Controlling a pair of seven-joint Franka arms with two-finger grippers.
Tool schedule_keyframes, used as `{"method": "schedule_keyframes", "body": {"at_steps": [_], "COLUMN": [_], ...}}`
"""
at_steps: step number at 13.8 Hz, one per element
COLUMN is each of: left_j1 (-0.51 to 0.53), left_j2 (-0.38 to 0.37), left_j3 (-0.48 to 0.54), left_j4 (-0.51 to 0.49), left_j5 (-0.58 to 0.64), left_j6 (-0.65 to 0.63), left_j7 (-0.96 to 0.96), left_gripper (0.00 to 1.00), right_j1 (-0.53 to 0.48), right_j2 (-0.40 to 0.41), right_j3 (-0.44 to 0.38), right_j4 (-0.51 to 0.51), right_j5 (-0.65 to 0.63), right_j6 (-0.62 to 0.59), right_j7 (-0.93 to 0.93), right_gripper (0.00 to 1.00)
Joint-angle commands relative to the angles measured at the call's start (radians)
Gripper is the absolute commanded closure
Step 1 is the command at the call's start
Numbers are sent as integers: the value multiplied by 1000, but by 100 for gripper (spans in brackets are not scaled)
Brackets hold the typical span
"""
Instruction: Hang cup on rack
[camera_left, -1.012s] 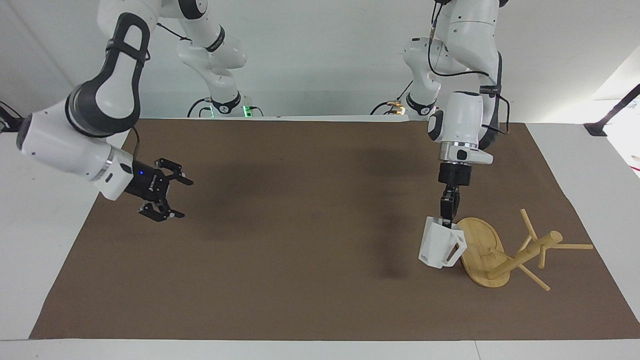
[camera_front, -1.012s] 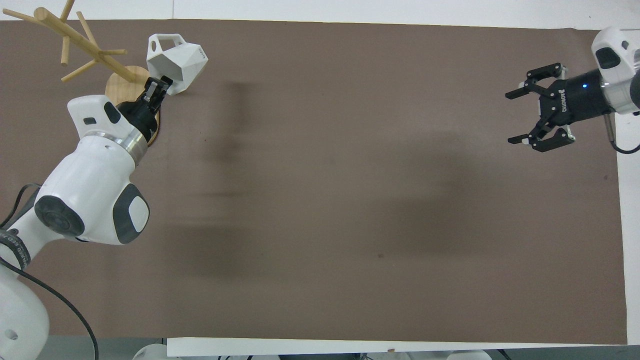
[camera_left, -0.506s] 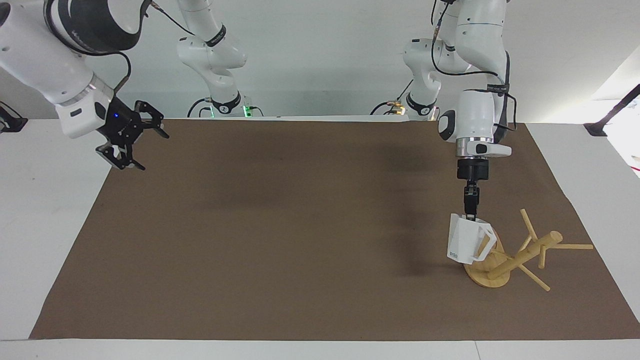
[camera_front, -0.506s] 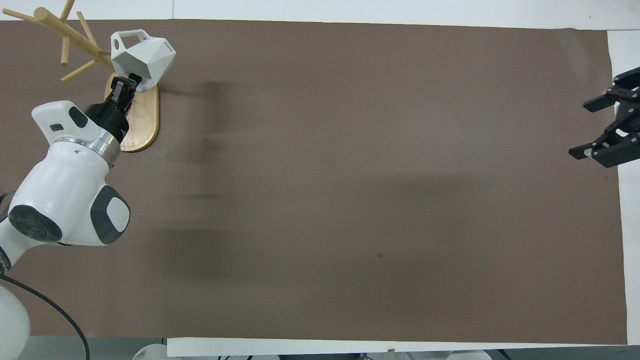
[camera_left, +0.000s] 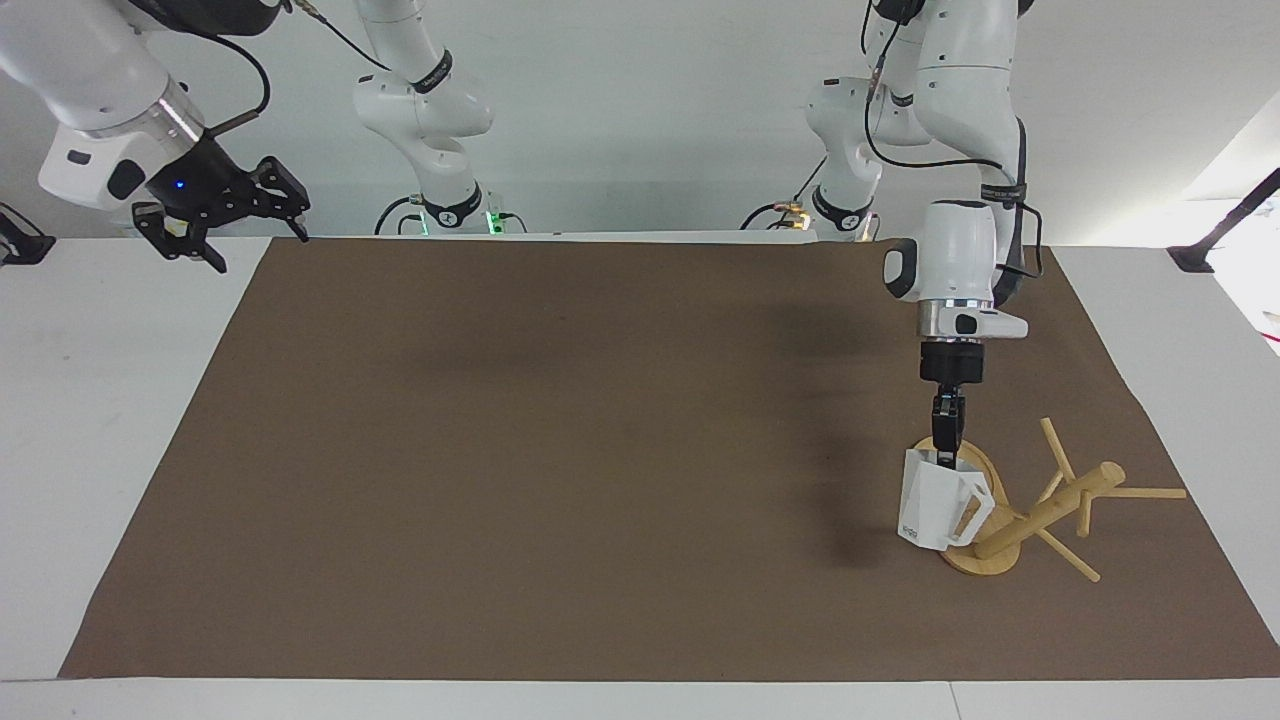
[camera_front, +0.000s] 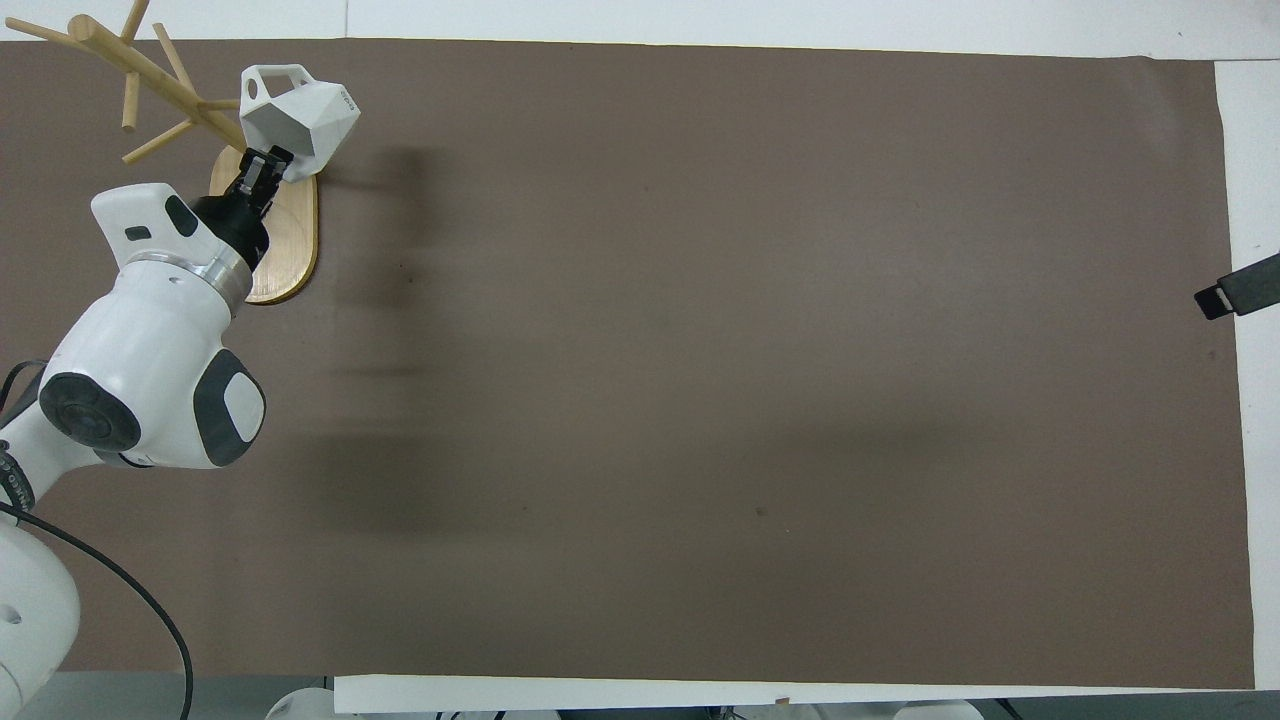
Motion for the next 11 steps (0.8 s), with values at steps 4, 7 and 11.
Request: {"method": "schedule_keyframes", "body": {"at_steps": [4, 7, 11], "left_j1": [96, 124, 136], "left_j2": [37, 37, 31], "left_j3": [-13, -13, -12], "left_j4": [22, 22, 82], "left_j5": [130, 132, 126], "left_j6": [-5, -7, -216], "left_j7": [15, 13, 1], "left_gripper": [100, 100, 26], "right_j1": [-7, -10, 16], "right_j2": [-12, -31, -115], "right_j3": [-6, -11, -12], "right_j4": [0, -24, -127], "right_j5": [-22, -29, -35], "right_j6": [-62, -58, -20], "right_j7": [194, 214, 337], "right_gripper": [0, 0, 0]}}
